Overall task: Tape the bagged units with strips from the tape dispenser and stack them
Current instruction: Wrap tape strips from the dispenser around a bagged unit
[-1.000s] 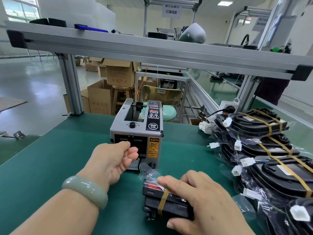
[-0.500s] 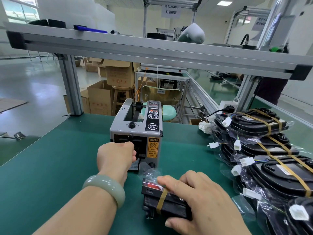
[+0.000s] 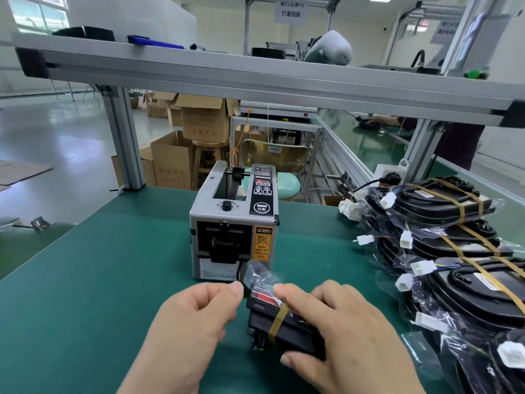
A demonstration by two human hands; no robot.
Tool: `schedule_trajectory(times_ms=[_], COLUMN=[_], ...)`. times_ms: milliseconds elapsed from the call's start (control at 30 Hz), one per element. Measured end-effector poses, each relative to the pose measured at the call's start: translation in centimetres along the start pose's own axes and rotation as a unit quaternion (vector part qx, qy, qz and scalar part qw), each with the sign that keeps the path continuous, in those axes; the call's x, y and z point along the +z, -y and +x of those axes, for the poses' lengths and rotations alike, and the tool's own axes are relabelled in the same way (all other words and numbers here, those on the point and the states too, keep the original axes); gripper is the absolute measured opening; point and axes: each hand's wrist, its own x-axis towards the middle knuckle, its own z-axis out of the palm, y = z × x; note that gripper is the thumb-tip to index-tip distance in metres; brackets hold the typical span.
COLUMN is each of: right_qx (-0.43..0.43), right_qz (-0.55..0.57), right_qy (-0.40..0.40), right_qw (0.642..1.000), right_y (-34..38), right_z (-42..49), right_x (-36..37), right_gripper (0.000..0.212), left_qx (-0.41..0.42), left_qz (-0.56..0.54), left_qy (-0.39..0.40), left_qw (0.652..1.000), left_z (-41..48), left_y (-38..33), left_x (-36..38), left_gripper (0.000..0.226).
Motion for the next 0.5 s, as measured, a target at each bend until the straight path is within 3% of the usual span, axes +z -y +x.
schedule_trajectory(times_ms=[133, 500], right_qx=[0.013, 0.033], right_qz=[-0.010, -0.019], right_qy=[0.000, 0.001], right_qw=[1.000, 0.999], right_y=[0.3, 0.6], right_z=[0.0, 0.0], right_x=[0.2, 0.4], right_gripper=[0.091, 0.088], left_qx=[0.001, 0.032], left_qz=[0.031, 0.055], left_qy=[0.009, -0.060], left_qw=[0.999, 0.996], left_z=[-0.5, -1.2], left_y=[0.9, 1.6], left_x=[0.6, 1.6], left_gripper=[0.046, 0.006])
